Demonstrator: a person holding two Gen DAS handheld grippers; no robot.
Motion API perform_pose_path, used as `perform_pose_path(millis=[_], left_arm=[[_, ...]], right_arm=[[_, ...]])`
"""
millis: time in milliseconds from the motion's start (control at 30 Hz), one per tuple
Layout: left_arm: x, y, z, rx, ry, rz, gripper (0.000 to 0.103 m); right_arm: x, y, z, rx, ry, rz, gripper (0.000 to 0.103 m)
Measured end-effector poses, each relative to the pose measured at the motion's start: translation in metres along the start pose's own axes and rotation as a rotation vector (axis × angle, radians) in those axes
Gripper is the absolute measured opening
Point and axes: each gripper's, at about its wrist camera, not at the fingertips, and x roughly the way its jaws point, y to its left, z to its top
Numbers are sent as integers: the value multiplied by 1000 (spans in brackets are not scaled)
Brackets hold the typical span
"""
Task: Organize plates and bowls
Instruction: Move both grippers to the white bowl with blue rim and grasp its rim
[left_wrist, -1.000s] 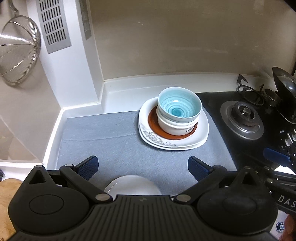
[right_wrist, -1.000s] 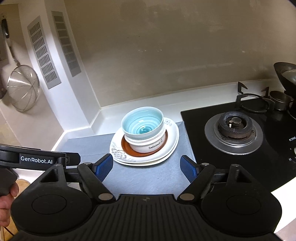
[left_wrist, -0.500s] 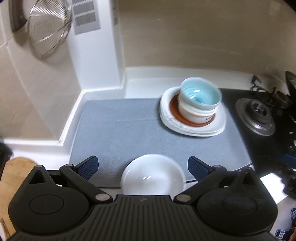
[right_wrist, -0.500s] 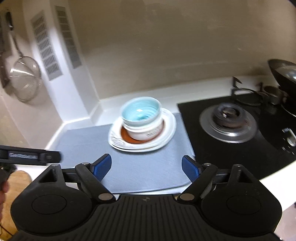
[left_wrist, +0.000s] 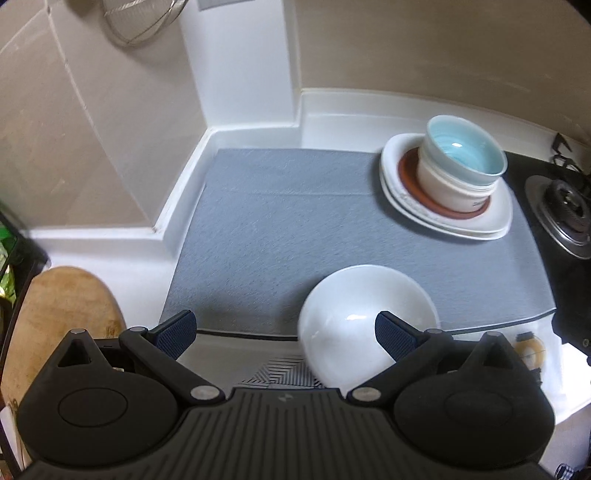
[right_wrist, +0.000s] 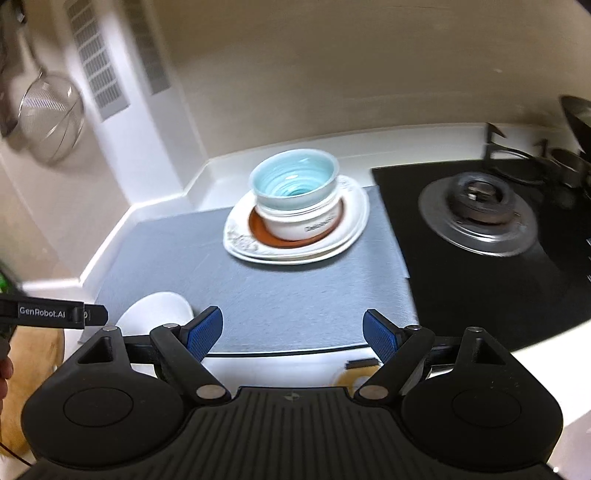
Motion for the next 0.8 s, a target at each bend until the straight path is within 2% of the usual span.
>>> perform_pose_path(millis=[400, 533, 800], left_arm=[[44, 15, -3, -33, 94, -3, 103], [63, 17, -3, -35, 138, -7, 103], [87, 16, -3, -3, 186, -12, 103]], right_arm=[[58, 57, 13, -142, 137, 81, 85], [82, 69, 14, -183, 194, 74, 85], [109, 76, 11, -204, 249, 25, 85]])
